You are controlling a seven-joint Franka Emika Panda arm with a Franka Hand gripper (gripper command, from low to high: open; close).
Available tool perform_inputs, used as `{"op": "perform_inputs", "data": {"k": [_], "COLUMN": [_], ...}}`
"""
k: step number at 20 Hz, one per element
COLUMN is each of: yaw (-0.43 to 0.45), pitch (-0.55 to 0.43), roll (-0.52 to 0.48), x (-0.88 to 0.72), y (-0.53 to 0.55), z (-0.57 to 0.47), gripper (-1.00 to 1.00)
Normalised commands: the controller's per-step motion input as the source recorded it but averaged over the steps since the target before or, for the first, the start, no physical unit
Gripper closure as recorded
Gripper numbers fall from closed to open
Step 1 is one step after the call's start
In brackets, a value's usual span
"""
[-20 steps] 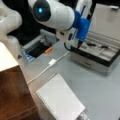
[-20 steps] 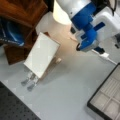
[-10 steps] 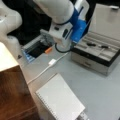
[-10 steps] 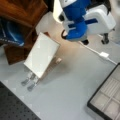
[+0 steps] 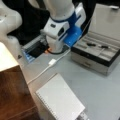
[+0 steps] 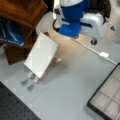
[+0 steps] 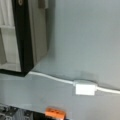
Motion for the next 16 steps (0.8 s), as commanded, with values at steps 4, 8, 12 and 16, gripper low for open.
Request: {"op": "perform_inputs", "data": {"k": [4, 8, 12, 16], "yaw": [0.076, 0.03, -0.006, -0.033], "pitch": [-0.028, -0.039, -0.05, -0.052], "roll": [-0.404, -0.395, -0.326, -0.219], "x": [0.09, 0.04, 0.01, 0.0], "y": [-0.1, -0.04, 0.05, 0.11], "z": [-0.06, -0.11, -0.12, -0.05], "gripper": [-1.0, -1.0, -1.0, -1.0]}}
